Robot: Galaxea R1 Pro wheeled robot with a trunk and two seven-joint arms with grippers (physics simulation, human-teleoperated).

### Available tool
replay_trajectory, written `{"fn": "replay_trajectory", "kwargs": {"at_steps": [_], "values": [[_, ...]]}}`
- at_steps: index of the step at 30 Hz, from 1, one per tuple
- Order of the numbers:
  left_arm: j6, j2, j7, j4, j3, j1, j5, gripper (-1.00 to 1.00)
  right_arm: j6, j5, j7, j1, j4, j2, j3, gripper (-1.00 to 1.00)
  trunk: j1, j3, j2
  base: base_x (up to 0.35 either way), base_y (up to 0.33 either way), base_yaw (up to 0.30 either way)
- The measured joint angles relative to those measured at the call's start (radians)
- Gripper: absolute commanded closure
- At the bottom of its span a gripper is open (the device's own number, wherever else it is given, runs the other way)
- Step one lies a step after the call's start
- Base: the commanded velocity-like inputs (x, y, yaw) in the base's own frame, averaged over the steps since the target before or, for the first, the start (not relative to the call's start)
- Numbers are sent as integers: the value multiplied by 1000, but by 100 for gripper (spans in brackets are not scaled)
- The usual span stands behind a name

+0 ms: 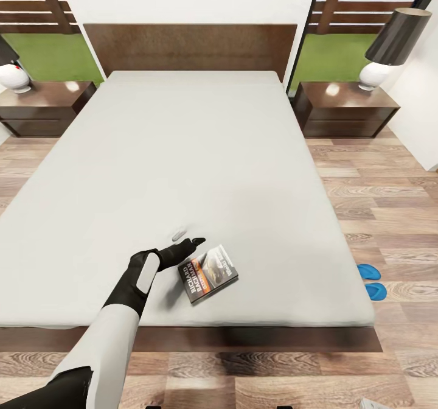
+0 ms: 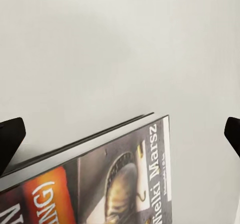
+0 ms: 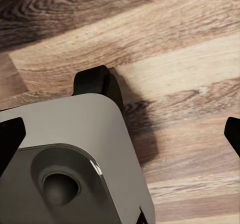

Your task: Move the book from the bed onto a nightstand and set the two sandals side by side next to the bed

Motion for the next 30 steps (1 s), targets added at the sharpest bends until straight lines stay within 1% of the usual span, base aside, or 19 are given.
{"fn": "replay_trajectory", "kwargs": {"at_steps": [18,23,30], "values": [[0,0,0,-1,0,0,0,-100,0,0,0,0,0,0,0,-100,0,0,0,0,0,0],[0,0,0,-1,0,0,0,-100,0,0,0,0,0,0,0,-100,19,-16,-35,0,0,0],[0,0,0,-1,0,0,0,-100,0,0,0,0,0,0,0,-100,19,-16,-35,0,0,0]]}}
